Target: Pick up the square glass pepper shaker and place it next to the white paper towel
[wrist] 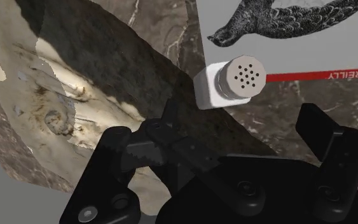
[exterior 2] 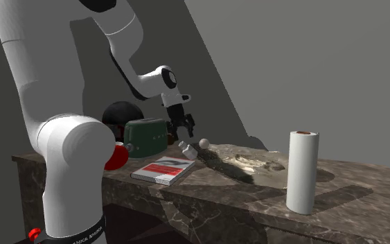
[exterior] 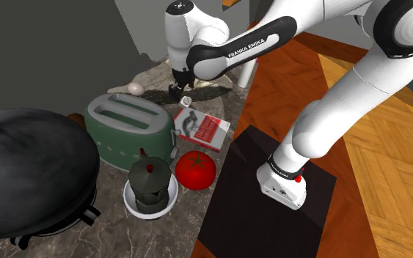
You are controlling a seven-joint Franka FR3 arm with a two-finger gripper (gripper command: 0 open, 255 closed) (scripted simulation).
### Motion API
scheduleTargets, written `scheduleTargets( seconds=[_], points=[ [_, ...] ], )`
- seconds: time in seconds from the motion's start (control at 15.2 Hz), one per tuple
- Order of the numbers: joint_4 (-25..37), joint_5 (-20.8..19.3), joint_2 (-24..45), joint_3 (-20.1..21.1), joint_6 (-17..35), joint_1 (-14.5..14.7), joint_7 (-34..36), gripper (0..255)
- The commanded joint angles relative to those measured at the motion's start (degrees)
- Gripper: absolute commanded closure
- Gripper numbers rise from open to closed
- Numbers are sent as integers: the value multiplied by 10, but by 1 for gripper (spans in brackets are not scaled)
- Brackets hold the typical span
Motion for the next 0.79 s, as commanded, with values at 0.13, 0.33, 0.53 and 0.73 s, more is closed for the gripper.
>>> scheduleTargets(
  seconds=[0.13,0.33,0.53,0.73],
  points=[
    [-20,-40,-2,11,17,0,19,0],
    [-30,-53,11,8,39,-5,27,0],
    [-34,-60,19,6,50,-8,31,0],
    [-34,-60,19,6,50,-8,31,0]
  ],
)
